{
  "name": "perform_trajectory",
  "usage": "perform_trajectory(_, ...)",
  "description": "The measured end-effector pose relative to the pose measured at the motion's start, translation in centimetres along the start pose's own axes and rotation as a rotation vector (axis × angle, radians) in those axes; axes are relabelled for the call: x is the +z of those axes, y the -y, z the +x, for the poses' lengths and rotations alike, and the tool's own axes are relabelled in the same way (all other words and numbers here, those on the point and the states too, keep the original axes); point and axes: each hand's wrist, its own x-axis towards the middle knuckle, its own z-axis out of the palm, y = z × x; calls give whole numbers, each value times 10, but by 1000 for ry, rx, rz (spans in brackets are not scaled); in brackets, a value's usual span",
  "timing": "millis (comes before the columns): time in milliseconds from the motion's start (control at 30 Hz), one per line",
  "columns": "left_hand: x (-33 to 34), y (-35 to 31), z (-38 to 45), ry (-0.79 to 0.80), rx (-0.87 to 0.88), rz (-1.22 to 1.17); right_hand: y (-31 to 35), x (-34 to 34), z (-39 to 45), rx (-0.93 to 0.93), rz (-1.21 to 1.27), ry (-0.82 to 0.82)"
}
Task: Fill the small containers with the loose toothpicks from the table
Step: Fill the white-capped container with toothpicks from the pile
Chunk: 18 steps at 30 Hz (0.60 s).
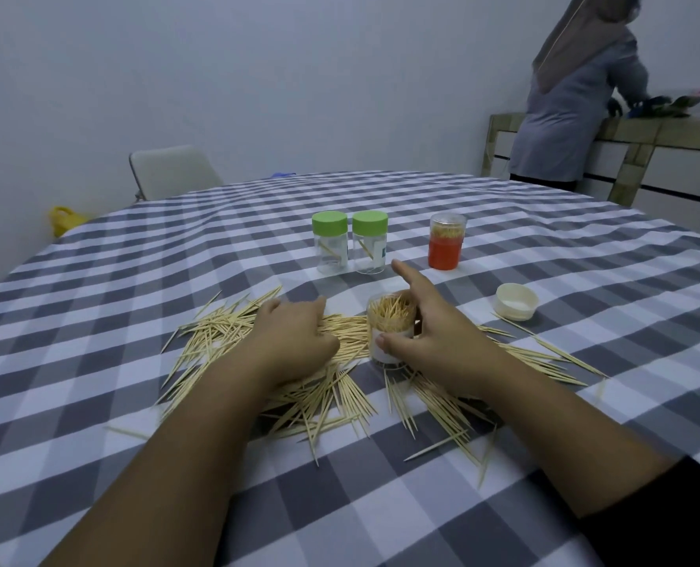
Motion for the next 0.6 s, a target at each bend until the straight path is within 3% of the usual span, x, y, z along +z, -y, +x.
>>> perform_trajectory(133, 5, -6, 2, -29, 69, 192, 0, -2, 0, 0, -26, -5)
perform_trajectory(267, 10, -2, 7, -161, 127, 300, -2, -1, 2, -15, -55, -8)
perform_trajectory(600, 6, -6, 4, -319, 4, -134, -4, -1, 3, -35, -45, -3)
